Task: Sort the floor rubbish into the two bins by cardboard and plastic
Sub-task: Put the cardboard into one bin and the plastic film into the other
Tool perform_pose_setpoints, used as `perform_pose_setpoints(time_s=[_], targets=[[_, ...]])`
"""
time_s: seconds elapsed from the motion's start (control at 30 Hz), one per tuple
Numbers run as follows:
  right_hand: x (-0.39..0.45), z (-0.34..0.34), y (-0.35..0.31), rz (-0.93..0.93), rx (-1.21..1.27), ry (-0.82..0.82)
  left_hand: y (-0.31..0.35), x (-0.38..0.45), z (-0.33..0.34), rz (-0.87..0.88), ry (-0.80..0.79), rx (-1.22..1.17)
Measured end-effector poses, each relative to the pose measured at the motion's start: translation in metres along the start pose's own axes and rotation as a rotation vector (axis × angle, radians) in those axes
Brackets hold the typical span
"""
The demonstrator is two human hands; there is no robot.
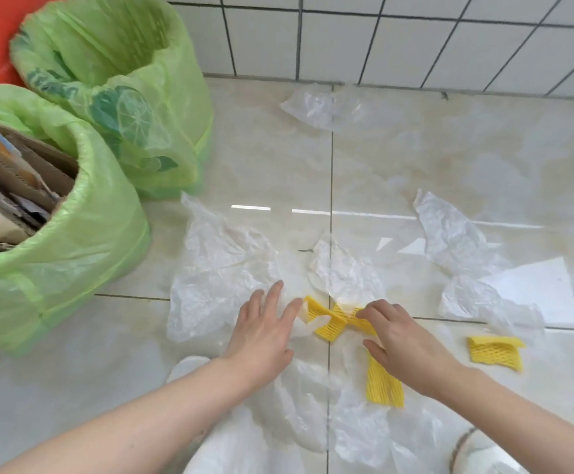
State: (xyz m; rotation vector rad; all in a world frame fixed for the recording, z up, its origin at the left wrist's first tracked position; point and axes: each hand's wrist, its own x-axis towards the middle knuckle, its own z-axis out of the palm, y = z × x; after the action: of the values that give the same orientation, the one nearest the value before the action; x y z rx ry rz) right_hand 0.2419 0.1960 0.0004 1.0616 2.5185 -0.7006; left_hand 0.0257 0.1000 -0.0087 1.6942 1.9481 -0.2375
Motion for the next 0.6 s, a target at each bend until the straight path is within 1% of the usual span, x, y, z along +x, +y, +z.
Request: perform_pose_setpoints(time_s=[0.07, 0.23, 0.37, 0.47, 0.53, 0.6], targets=[[0.002, -0.001, 0.007, 0.039, 0.008, 0.035, 0.000, 0.005, 0.004, -0.044, -0.013, 0.009], [0.018, -0.010, 0.021, 0.124, 0.027, 0.134, -0.012, 0.015, 0.008, -0.115, 0.015, -0.013], [0.040, -0.013, 0.017, 0.120, 0.015, 0.092, -0.021, 0.017, 0.007, -0.112, 0.050, -0.086], [0.057, -0.018, 0.008, 0.095, -0.062, 0.033, -0.024, 0.017, 0.005, -0.075, 0.068, -0.185], [0.068, -0.021, 0.000, 0.070, -0.114, 0.021, -0.027, 0.017, 0.005, -0.021, 0.117, -0.270], [0.080, -0.022, -0.009, 0.068, -0.109, 0.025, -0.030, 0.017, 0.003, 0.019, 0.182, -0.337]])
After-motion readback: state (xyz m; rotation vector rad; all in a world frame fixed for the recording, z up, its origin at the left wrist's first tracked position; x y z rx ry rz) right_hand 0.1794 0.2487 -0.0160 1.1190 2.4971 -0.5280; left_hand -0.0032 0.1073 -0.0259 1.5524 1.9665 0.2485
